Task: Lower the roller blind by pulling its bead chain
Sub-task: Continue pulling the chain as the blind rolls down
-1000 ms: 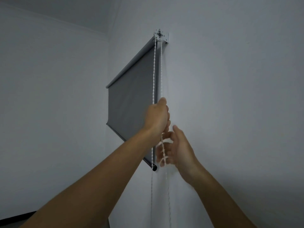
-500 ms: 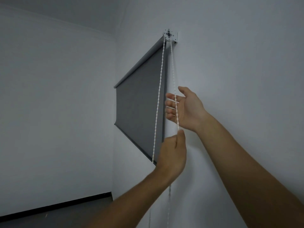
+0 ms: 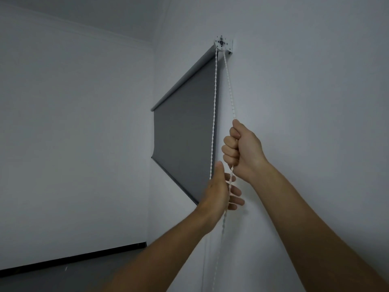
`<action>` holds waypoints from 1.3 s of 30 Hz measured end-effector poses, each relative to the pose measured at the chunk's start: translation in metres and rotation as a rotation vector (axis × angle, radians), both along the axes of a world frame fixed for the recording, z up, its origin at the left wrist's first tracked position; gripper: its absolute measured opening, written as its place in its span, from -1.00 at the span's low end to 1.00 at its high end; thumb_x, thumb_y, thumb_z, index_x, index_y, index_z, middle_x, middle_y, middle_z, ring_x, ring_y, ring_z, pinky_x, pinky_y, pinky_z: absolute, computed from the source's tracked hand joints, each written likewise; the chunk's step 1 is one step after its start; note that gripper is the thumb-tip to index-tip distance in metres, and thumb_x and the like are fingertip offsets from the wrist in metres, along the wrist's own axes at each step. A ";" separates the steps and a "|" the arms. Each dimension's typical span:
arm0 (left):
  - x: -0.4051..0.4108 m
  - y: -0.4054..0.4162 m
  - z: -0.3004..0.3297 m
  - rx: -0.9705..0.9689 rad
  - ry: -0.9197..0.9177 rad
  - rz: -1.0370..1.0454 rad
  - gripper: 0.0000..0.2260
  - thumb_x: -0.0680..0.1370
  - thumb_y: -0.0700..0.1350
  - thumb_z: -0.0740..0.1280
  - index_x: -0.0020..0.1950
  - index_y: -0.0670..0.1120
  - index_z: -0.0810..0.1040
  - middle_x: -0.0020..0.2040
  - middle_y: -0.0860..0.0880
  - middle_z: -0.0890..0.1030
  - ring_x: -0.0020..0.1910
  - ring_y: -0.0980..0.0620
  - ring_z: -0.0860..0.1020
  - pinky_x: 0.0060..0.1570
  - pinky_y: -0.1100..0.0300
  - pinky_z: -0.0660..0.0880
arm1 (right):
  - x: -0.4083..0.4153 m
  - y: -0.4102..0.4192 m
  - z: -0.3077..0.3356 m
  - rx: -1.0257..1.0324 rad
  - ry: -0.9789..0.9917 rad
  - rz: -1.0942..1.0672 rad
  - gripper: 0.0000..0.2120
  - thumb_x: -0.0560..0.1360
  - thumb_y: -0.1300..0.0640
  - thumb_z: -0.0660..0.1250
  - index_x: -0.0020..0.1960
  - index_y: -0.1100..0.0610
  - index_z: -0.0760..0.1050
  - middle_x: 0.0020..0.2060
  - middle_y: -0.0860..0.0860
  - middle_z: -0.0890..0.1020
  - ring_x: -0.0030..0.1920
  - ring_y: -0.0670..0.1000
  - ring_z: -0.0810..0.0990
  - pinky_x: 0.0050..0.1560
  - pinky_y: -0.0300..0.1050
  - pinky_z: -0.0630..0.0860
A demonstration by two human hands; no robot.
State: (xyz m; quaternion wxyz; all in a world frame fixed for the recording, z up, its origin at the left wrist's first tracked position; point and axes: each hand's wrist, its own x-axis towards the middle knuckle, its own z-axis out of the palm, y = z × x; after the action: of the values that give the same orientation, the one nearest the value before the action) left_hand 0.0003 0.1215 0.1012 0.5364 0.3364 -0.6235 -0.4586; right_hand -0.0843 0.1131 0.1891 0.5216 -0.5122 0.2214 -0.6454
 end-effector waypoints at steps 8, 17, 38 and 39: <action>0.010 -0.008 0.040 0.027 0.100 -0.105 -0.40 0.60 0.33 -0.07 -0.42 -0.02 0.41 -0.57 0.02 0.37 -0.57 0.06 0.37 -0.49 0.28 0.42 | 0.010 0.021 -0.040 -0.026 0.111 -0.117 -0.48 0.67 -0.07 0.13 -0.45 -0.02 0.17 -0.61 -0.06 0.15 -0.63 -0.08 0.06 -0.62 -0.26 0.01; 0.006 -0.008 0.092 0.113 0.010 -0.187 -0.70 0.50 0.13 0.37 -0.08 -0.11 0.51 -0.33 -0.03 0.52 -0.45 0.01 0.57 -0.43 0.22 0.52 | 0.011 0.037 -0.094 0.013 0.280 -0.132 -0.50 0.66 -0.17 0.12 -0.39 0.00 0.19 -0.54 -0.02 0.19 -0.58 -0.07 0.11 -0.57 -0.26 0.06; -0.016 -0.003 0.015 -0.022 -0.052 0.114 -0.54 0.56 -0.06 0.20 -0.57 0.03 0.42 -0.62 0.12 0.33 -0.66 0.16 0.26 -0.52 0.21 0.19 | -0.018 -0.005 0.000 -0.004 0.258 -0.090 -0.73 0.56 -0.03 0.24 0.04 0.18 0.51 -0.23 0.16 0.67 -0.26 0.13 0.65 -0.23 -0.04 0.55; -0.019 -0.001 0.006 -0.024 -0.071 0.113 -0.53 0.56 -0.06 0.21 -0.59 0.01 0.39 -0.62 0.12 0.33 -0.66 0.16 0.27 -0.50 0.19 0.19 | -0.017 -0.007 0.007 0.007 0.262 -0.069 -0.73 0.56 -0.03 0.25 0.04 0.17 0.50 -0.25 0.15 0.67 -0.25 0.14 0.65 -0.22 -0.03 0.56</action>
State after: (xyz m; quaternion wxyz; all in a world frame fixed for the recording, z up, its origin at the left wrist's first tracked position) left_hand -0.0186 0.1201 0.1077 0.5430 0.3806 -0.6277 -0.4077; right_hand -0.1013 0.1064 0.1962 0.4675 -0.5822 0.3076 -0.5898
